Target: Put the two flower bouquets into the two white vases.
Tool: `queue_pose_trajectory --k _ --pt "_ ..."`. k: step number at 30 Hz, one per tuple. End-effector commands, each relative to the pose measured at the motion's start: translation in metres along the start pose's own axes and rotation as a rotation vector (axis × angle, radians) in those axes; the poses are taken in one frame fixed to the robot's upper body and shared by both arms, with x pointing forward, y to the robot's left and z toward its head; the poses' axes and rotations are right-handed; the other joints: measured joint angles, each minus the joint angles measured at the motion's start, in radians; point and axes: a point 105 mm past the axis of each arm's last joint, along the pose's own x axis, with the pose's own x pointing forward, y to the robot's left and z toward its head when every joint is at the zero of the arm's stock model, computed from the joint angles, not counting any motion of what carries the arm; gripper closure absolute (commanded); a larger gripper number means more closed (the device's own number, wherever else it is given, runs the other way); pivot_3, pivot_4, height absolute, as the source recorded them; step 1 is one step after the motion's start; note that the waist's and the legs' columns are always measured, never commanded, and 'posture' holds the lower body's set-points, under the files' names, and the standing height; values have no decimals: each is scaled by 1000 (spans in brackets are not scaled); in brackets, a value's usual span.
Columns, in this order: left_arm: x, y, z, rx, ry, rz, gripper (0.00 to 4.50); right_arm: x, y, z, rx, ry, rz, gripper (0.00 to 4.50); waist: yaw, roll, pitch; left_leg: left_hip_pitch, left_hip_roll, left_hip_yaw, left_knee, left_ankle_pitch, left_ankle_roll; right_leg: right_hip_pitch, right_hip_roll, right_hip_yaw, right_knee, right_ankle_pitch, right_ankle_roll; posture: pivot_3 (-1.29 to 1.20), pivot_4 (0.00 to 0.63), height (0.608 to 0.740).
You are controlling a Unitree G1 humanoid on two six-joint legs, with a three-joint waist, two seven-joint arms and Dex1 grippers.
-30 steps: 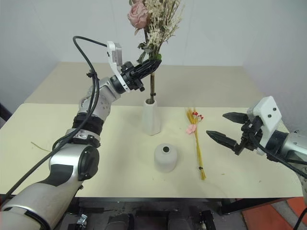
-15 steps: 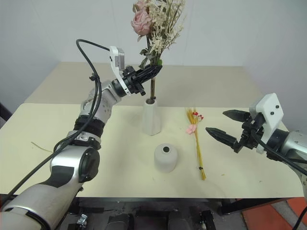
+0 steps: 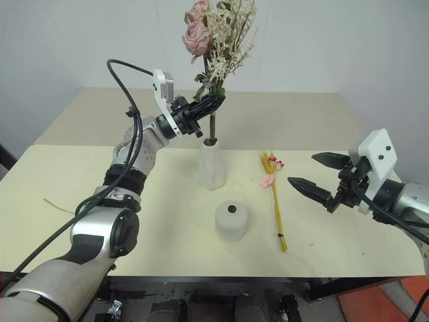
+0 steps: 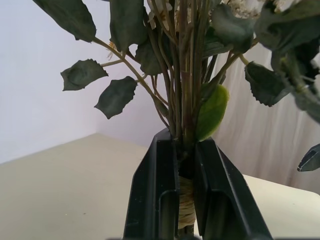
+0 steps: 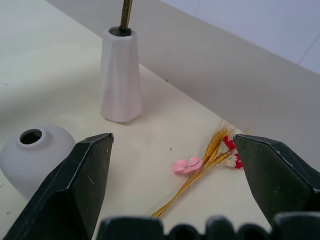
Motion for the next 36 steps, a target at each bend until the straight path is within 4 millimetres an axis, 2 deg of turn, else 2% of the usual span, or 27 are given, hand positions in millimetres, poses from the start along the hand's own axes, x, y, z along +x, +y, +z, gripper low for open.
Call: queue_pose_trajectory --k 1,8,14,32,36 --pt "-2 1 4 32 -2 4 4388 -4 -3 13 -52 -30 -15 0 0 0 0 0 0 0 0 0 0 0 0 0 0 0 0 0 150 740" --pt "0 -5 21 41 -60 -40 4388 -4 -2 12 -52 -27 -12 0 0 0 0 0 0 0 0 0 0 0 0 0 0 0 0 0 150 740" --pt "0 -8 27 43 -79 -60 4388 -3 -2 11 -51 -27 -9 0 0 0 0 -1 0 0 0 0 0 0 0 0 0 0 0 0 150 740" --pt "-7 -3 6 32 7 -25 4388 -4 -3 11 -62 -27 -14 0 0 0 0 -1 0 0 0 0 0 0 0 0 -1 0 0 0 150 740" --pt "-10 -1 5 24 19 -19 3048 -4 -3 11 -65 -26 -17 0 0 0 0 0 0 0 0 0 0 0 0 0 0 0 0 0 150 740"
